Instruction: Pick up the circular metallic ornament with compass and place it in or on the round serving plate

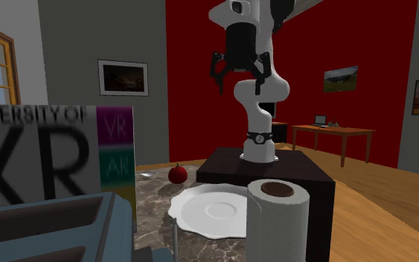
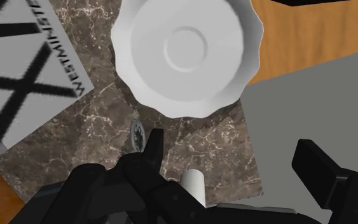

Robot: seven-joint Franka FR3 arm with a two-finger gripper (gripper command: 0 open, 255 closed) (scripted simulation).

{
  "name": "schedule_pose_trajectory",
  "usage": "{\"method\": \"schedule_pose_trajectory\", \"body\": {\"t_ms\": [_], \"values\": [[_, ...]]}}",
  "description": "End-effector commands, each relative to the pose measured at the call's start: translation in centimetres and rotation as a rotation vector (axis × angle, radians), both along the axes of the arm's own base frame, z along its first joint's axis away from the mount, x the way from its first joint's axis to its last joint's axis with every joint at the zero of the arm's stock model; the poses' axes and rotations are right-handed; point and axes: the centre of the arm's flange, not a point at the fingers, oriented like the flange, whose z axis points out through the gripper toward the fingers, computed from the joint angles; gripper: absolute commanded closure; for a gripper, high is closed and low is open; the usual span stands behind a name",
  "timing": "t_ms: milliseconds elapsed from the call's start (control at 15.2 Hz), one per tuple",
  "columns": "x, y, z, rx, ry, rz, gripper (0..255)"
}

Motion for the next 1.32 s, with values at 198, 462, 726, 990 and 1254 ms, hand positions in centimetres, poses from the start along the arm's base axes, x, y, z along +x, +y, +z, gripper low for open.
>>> {"method": "schedule_pose_trajectory", "body": {"t_ms": [198,462,726,990,1254], "values": [[4.3,-2.5,-4.7,-0.004,0.010,0.046,0],[7.8,-4.2,-8.3,-0.006,0.019,0.081,0],[11.3,-5.8,-12.0,-0.009,0.028,0.117,0],[14.9,-7.3,-15.8,-0.011,0.037,0.152,0],[18.5,-8.7,-19.5,-0.013,0.046,0.188,0]]}}
